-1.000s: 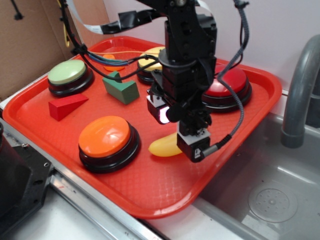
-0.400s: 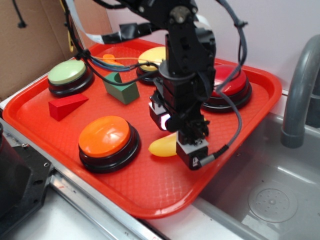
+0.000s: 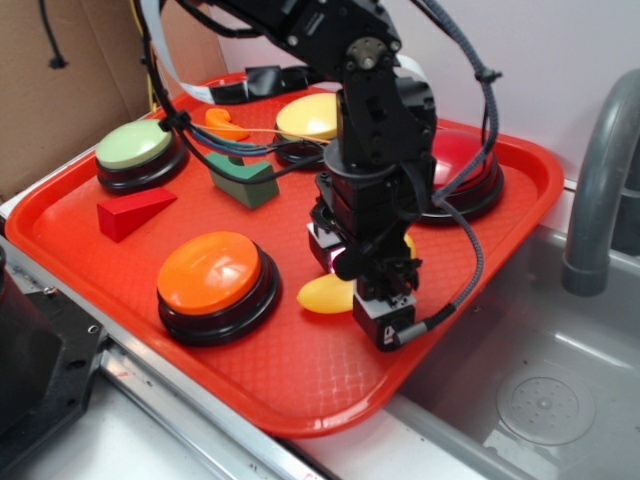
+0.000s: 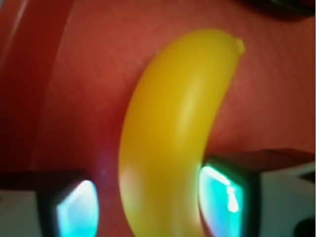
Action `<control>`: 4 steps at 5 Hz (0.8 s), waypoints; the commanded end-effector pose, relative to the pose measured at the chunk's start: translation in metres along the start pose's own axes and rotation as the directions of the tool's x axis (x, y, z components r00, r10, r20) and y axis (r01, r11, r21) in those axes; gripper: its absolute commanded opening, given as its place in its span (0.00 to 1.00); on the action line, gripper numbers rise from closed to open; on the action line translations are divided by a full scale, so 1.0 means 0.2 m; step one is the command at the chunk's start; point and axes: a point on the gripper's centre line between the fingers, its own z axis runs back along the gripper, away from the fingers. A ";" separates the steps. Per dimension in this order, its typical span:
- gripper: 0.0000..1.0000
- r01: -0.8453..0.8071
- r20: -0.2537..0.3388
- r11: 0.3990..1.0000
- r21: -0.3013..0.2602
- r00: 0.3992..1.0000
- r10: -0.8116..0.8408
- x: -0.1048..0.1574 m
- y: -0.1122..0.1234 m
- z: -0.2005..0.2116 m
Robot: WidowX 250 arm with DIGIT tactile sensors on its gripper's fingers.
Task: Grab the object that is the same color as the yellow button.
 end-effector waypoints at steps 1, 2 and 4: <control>0.00 0.025 0.073 1.000 -0.005 0.997 -0.025 -0.01 0.02 0.10; 0.00 0.074 0.164 0.997 0.009 0.984 -0.074 0.04 0.06 0.35; 0.00 -0.012 0.134 1.000 0.018 0.991 0.009 -0.22 0.29 0.83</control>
